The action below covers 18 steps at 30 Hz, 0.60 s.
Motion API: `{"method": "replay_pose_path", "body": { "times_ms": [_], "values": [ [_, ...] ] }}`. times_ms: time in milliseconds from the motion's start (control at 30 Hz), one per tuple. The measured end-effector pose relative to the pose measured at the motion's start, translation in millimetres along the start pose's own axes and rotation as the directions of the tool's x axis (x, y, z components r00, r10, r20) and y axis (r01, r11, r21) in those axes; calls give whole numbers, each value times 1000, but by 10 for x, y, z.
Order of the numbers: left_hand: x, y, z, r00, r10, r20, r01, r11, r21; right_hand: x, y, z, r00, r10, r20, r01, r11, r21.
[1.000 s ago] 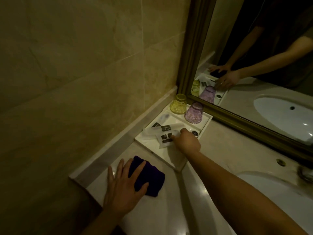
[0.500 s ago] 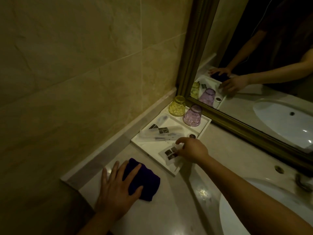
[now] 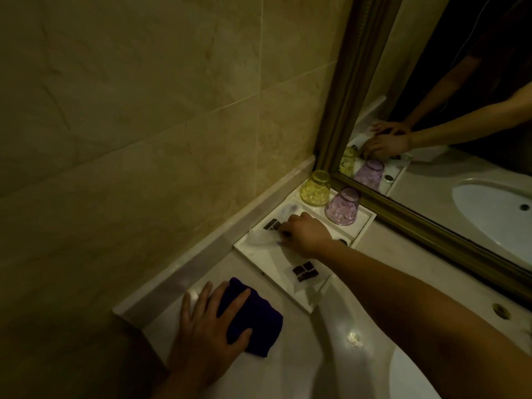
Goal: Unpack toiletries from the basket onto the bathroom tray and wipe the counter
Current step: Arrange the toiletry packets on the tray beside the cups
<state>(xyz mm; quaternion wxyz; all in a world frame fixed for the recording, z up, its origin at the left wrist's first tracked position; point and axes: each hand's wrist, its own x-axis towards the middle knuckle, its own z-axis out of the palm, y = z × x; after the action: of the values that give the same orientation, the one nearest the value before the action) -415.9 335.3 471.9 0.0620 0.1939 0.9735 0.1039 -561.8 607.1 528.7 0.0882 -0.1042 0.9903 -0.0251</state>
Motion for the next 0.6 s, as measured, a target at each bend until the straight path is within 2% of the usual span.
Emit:
{"method": "replay_pose_path", "body": {
  "times_ms": [133, 233, 333, 400, 500, 600],
  "values": [
    [22, -6, 6, 1000, 2, 3, -2, 1000, 29, -67, 84, -21, 978, -175, -109, 162, 980, -119],
    [22, -9, -2, 1000, 2, 1, -2, 1000, 28, -150, 85, -13, 906, -372, -201, 331, 920, -210],
    [23, 4, -16, 1000, 2, 9, -2, 1000, 23, -203, 46, 25, 849, -447, -282, 394, 891, -226],
    [20, 5, -26, 1000, 6, 4, -6, 1000, 10, -216, 36, 58, 867, -400, -296, 378, 916, -133],
    [22, 10, -54, 1000, 7, 11, -8, 1000, 13, -253, 84, 90, 947, -233, -223, 263, 958, 113],
    [22, 13, -63, 1000, 9, 2, -9, 1000, 12, -273, 147, 102, 979, -93, -182, 127, 975, 183]
  ]
}}
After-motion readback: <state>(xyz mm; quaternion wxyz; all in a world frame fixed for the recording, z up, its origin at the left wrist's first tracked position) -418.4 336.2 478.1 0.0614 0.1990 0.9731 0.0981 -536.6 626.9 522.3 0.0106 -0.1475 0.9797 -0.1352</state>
